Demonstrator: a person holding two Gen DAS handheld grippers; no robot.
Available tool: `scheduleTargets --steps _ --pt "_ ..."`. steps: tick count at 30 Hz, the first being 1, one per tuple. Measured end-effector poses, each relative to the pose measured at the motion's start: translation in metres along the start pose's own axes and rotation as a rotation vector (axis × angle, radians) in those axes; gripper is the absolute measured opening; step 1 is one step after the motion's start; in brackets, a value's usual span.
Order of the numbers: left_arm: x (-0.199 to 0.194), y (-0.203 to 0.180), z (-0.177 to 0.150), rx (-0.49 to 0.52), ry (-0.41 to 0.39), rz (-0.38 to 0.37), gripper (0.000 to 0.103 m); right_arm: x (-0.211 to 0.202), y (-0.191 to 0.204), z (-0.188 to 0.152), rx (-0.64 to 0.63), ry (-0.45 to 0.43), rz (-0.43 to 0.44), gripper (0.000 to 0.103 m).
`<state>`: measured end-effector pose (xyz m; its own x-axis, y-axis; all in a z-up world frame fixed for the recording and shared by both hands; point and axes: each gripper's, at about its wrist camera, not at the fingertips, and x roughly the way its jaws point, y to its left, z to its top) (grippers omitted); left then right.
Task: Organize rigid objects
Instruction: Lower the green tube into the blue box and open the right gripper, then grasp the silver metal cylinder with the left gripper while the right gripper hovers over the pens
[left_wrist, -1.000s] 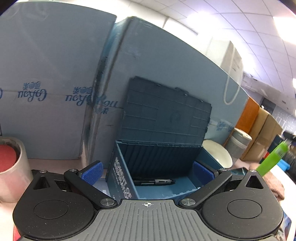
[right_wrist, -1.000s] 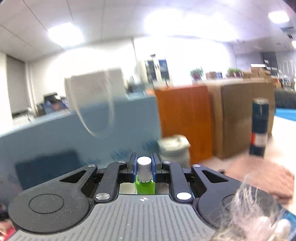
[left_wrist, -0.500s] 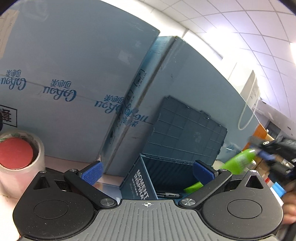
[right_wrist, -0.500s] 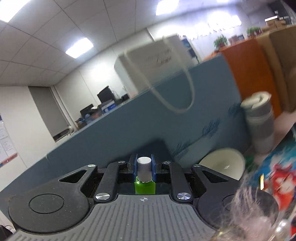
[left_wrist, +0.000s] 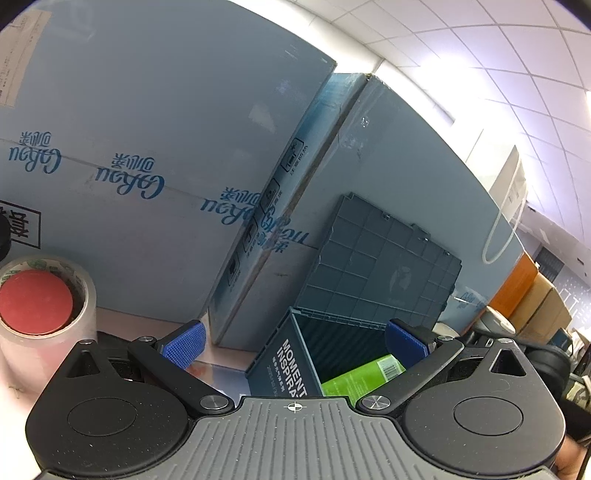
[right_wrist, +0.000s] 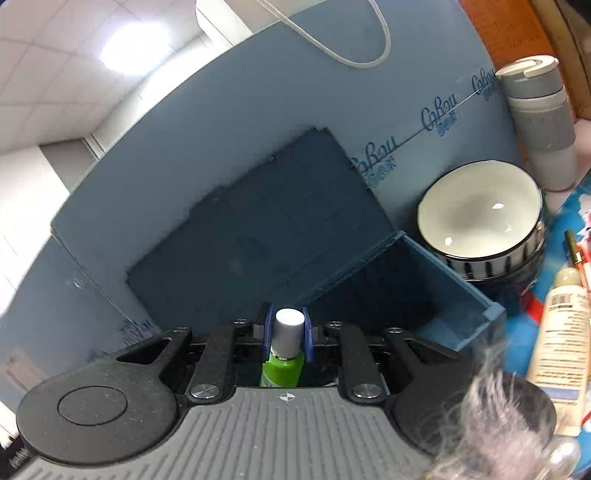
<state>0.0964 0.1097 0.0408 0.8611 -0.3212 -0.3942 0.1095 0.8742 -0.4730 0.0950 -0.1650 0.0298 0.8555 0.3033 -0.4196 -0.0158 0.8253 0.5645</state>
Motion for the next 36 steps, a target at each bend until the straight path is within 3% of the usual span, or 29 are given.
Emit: scheduleTargets --steps 9,16,20,25,31,36 --pt "0.002 0.0 0.0 -0.002 0.007 -0.016 0.103 -0.004 -0.004 -0.003 -0.054 0.012 -0.012 0.022" --pt "-0.002 -0.003 0.001 0.003 -0.001 -0.027 0.103 -0.018 0.003 -0.004 -0.122 -0.033 -0.054 0.054" --pt "-0.003 -0.004 0.002 0.003 -0.002 -0.031 0.103 -0.031 0.009 -0.002 -0.18 -0.075 -0.069 0.061" --pt "-0.007 -0.007 0.003 0.007 -0.01 -0.054 0.103 -0.059 0.006 0.001 -0.177 -0.101 -0.021 0.077" --pt "-0.017 -0.019 0.001 0.04 -0.048 -0.144 0.103 -0.112 -0.013 -0.001 -0.15 -0.195 0.005 0.089" --pt "-0.034 -0.047 -0.01 0.157 -0.127 -0.252 0.103 -0.162 -0.041 -0.016 -0.145 -0.337 -0.066 0.097"
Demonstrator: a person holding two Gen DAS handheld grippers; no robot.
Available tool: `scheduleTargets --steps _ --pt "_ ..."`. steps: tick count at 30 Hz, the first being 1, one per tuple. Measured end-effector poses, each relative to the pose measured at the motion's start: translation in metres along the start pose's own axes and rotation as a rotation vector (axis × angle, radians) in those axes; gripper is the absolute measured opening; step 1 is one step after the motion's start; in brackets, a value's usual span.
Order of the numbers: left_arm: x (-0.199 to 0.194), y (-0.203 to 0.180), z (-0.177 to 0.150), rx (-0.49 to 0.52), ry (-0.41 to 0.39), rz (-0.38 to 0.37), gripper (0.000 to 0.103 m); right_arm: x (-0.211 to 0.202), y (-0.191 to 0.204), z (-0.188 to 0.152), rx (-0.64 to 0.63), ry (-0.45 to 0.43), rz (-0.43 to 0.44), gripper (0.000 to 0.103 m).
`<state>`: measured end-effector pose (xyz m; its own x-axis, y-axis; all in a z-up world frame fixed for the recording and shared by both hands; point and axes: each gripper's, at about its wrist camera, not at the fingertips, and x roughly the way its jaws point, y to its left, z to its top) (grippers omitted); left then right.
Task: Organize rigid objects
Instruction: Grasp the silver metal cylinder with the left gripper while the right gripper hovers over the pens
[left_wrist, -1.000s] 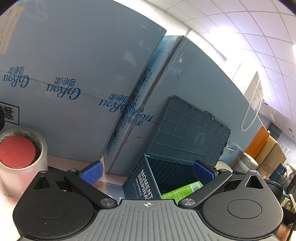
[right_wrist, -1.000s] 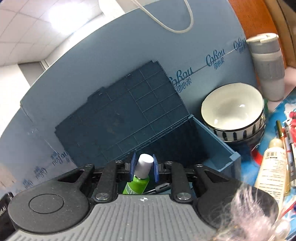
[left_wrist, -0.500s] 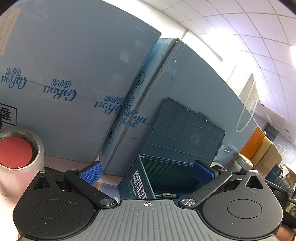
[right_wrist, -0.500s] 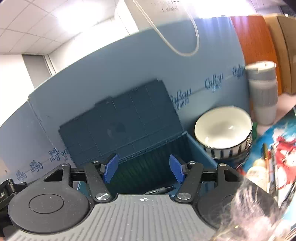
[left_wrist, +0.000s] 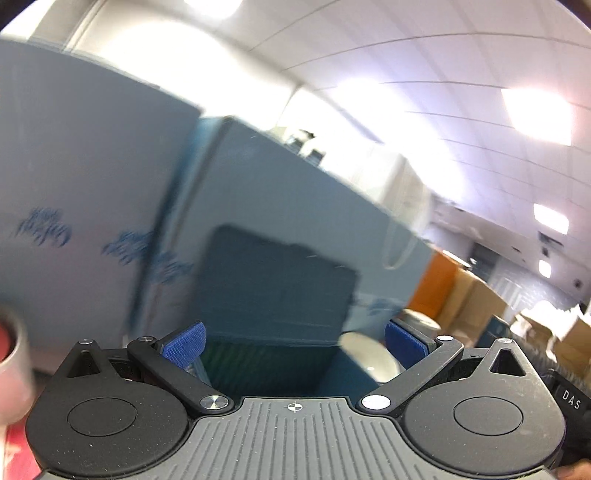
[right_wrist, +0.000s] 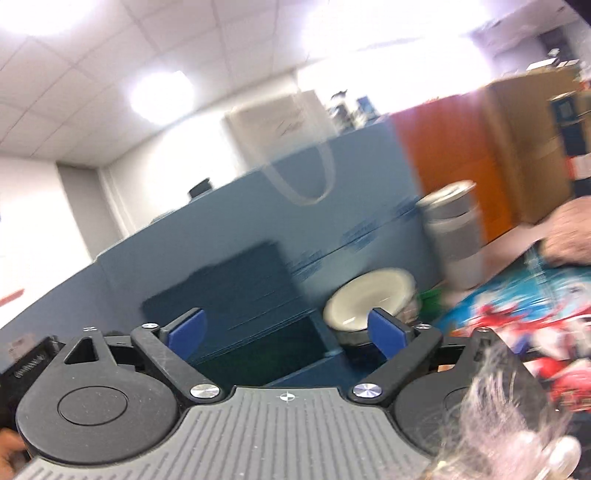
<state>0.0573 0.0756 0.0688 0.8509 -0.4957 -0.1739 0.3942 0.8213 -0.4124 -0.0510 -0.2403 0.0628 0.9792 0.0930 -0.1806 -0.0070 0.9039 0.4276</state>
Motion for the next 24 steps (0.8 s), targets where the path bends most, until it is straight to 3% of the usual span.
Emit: scheduleTargets --steps 6,10,12,15,17,20,24 --pt "-0.009 -0.054 -0.024 0.237 -0.077 -0.138 0.103 -0.035 -0.049 -0.005 0.059 -0.057 -0.138 0.098" --pt "-0.006 -0.084 -0.047 0.337 -0.054 -0.262 0.103 -0.049 -0.085 -0.013 0.127 -0.055 -0.185 0.098" --pt "0.0 -0.098 -0.06 0.397 0.002 -0.323 0.103 -0.057 -0.102 -0.018 0.155 -0.051 -0.189 0.098" --pt "0.015 -0.123 -0.084 0.539 0.131 -0.45 0.103 -0.064 -0.12 -0.024 0.19 -0.042 -0.179 0.098" --pt "0.029 -0.138 -0.099 0.621 0.225 -0.497 0.103 -0.064 -0.13 -0.026 0.222 -0.046 -0.159 0.098" --pt "0.055 -0.152 -0.118 0.684 0.354 -0.493 0.103 -0.06 -0.139 -0.031 0.275 -0.066 -0.103 0.098" --pt "0.078 -0.167 -0.141 0.766 0.456 -0.466 0.102 -0.052 -0.147 -0.04 0.329 -0.068 -0.045 0.099"
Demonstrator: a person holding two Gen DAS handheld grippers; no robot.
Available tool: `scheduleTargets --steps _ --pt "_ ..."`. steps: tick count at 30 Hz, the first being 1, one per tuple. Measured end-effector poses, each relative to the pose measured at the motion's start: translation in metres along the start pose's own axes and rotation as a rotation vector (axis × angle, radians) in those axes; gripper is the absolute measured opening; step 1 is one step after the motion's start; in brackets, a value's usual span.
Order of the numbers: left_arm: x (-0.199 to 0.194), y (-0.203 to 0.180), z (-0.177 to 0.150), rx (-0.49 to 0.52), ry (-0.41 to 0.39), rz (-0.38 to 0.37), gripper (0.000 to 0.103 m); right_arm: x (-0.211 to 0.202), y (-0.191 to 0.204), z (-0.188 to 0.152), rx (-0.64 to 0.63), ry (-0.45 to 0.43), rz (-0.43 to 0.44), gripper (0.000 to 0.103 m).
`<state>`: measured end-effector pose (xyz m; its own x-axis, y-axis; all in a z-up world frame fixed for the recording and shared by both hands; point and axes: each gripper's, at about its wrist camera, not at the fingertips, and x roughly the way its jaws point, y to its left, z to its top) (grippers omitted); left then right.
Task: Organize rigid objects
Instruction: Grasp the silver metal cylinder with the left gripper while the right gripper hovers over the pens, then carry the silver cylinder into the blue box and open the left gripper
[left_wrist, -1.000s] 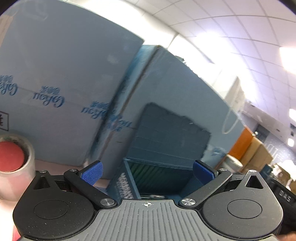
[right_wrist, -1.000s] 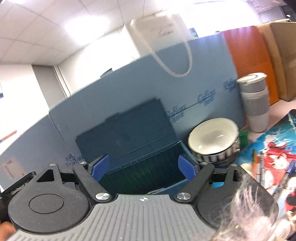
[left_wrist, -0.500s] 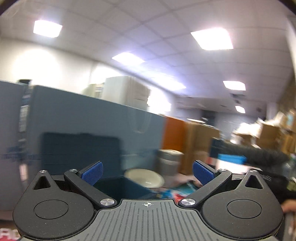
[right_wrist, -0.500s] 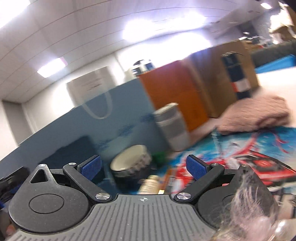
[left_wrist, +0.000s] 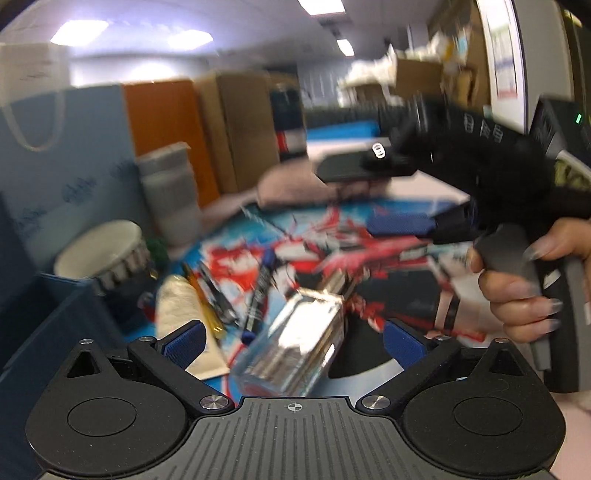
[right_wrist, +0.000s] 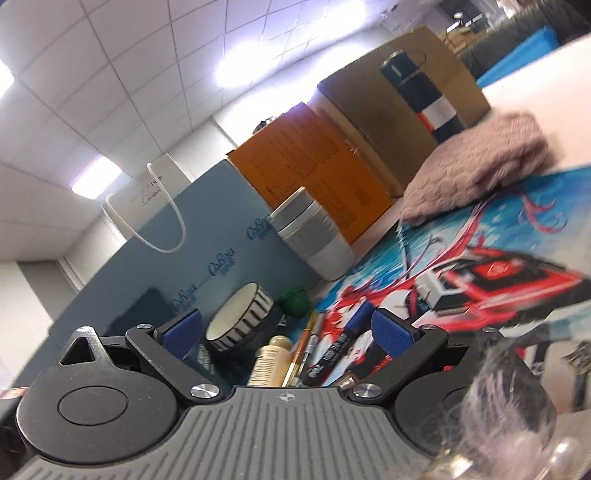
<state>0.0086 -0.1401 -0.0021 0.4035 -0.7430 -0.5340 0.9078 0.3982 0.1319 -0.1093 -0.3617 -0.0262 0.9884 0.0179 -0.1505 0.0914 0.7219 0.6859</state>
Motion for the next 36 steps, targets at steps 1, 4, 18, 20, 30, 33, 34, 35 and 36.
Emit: scheduleTargets --steps 1,4,18,20,30,33,34,35,36 --pt "0.006 0.0 0.0 0.009 0.022 -0.007 0.1 0.003 -0.003 -0.002 0.009 0.01 0.004 0.099" --pt "0.016 -0.006 0.004 0.049 0.069 -0.038 0.085 0.006 -0.008 -0.003 0.041 0.033 0.013 0.099" --pt "0.047 -0.01 0.014 -0.056 0.216 -0.118 0.036 0.007 -0.023 -0.004 0.137 0.05 0.03 0.099" --pt "0.039 -0.01 0.014 -0.045 0.216 -0.097 0.036 0.007 -0.022 -0.005 0.135 0.05 0.029 0.099" --pt "-0.061 0.034 0.026 -0.048 0.08 0.047 0.036 0.017 0.003 0.001 0.099 0.118 0.082 0.098" --pt "-0.092 0.063 0.036 -0.006 0.032 0.16 0.036 0.023 0.028 0.005 0.096 0.142 0.179 0.098" --pt "-0.102 0.073 0.037 0.024 -0.003 0.193 0.036 0.027 0.036 0.005 0.093 0.148 0.208 0.098" --pt "-0.11 0.086 0.037 0.036 -0.033 0.231 0.036 0.03 0.041 0.003 0.092 0.153 0.235 0.098" --pt "-0.114 0.099 0.036 0.026 -0.04 0.266 0.036 0.034 0.044 0.001 0.091 0.158 0.253 0.098"
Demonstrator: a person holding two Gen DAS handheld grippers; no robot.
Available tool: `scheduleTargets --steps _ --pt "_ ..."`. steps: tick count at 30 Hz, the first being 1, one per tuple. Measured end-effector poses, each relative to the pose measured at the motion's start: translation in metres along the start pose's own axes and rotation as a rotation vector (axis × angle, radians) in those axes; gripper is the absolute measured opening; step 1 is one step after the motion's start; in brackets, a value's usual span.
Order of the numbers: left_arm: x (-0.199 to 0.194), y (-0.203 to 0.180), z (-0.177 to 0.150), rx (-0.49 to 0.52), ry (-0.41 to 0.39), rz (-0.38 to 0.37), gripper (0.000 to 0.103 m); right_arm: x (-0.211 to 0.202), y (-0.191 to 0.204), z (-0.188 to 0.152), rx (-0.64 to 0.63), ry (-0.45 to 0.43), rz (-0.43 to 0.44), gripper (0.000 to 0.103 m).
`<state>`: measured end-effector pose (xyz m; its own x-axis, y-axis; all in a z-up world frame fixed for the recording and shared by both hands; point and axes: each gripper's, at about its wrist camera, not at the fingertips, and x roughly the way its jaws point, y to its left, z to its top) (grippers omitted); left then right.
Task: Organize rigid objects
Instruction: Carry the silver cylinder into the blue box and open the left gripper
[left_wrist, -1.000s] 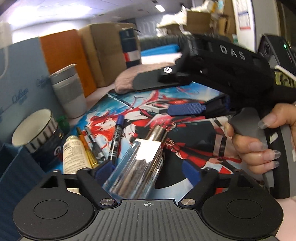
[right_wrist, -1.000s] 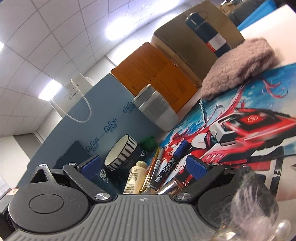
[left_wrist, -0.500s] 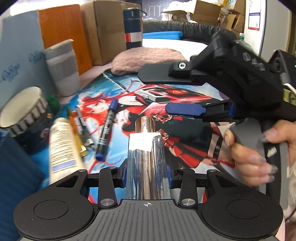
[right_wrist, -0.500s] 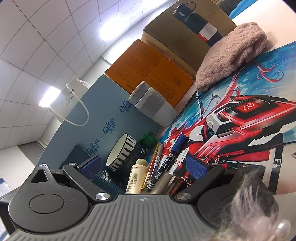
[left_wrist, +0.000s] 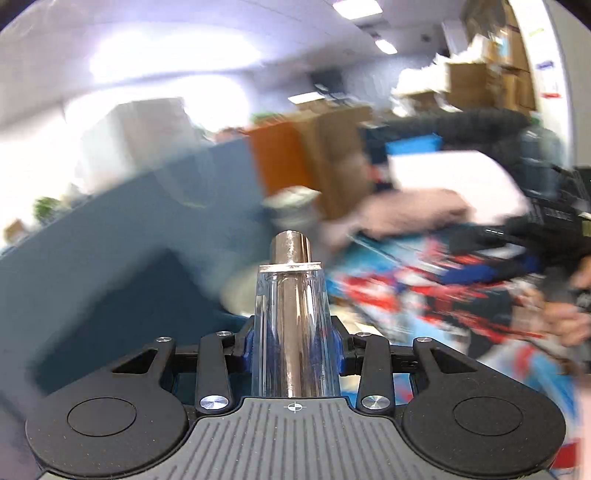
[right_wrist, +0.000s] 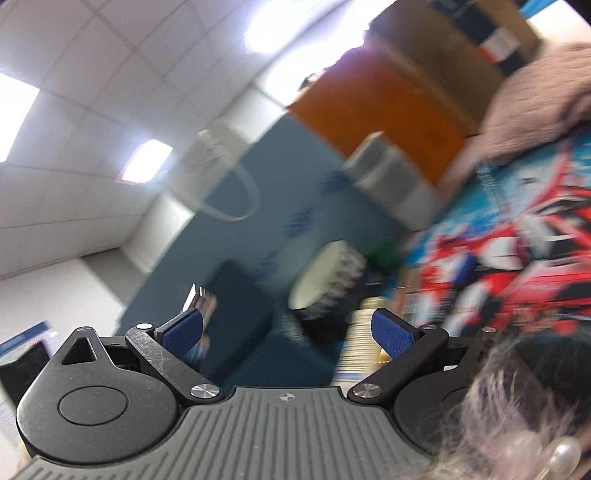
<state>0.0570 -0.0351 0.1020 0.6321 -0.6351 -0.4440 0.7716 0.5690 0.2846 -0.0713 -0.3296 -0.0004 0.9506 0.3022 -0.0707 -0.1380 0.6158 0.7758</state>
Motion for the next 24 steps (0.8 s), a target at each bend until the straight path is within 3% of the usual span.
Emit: scheduleTargets --steps 2,4,9,15,24 --pt "0.005 0.025 -0.004 -0.019 0.031 0.069 0.036 0.008 -0.003 -0.005 0.01 0.022 0.014 0.098" --pt "0.015 0.043 -0.01 -0.032 0.075 0.072 0.036 0.014 -0.011 -0.009 0.028 0.047 0.003 0.098" --pt "0.053 0.066 -0.026 -0.111 0.176 -0.099 0.036 0.022 -0.034 -0.008 0.128 0.097 -0.046 0.098" --pt "0.096 0.082 -0.044 -0.221 0.342 -0.234 0.036 0.026 -0.032 -0.012 0.105 0.12 -0.046 0.098" --pt "0.107 0.085 -0.055 -0.293 0.352 -0.167 0.036 0.026 -0.033 -0.012 0.108 0.139 -0.05 0.098"
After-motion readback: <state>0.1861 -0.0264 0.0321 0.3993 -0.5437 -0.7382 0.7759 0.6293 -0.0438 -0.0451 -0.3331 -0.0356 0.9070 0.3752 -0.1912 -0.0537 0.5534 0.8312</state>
